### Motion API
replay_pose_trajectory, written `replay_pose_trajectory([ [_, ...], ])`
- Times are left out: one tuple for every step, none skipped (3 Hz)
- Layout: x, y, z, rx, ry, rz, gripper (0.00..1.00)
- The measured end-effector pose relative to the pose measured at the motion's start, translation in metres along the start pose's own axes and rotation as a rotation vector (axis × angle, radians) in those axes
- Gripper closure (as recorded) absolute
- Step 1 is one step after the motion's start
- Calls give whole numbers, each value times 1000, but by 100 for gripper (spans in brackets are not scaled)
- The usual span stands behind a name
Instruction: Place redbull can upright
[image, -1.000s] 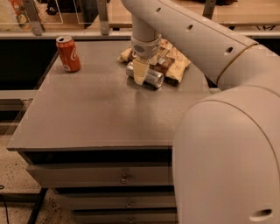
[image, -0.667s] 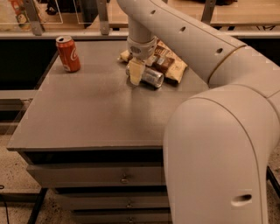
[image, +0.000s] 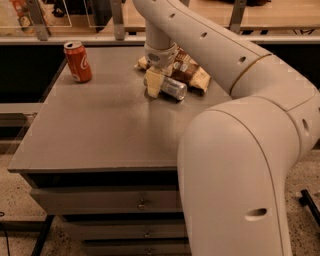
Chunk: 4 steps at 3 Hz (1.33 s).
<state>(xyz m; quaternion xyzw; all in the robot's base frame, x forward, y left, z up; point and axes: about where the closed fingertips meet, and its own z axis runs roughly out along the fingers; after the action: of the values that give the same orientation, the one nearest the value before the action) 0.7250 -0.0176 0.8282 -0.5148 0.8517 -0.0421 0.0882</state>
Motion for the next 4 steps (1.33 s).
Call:
replay_pose_trajectory([
  [-3,-1,1,-3,-6,-6,52],
  [-3,-1,0,-3,-6,-6,75],
  [-12,4,4,-26,52,-31,97],
  [-34,12,-14,-3,71,-85,100],
])
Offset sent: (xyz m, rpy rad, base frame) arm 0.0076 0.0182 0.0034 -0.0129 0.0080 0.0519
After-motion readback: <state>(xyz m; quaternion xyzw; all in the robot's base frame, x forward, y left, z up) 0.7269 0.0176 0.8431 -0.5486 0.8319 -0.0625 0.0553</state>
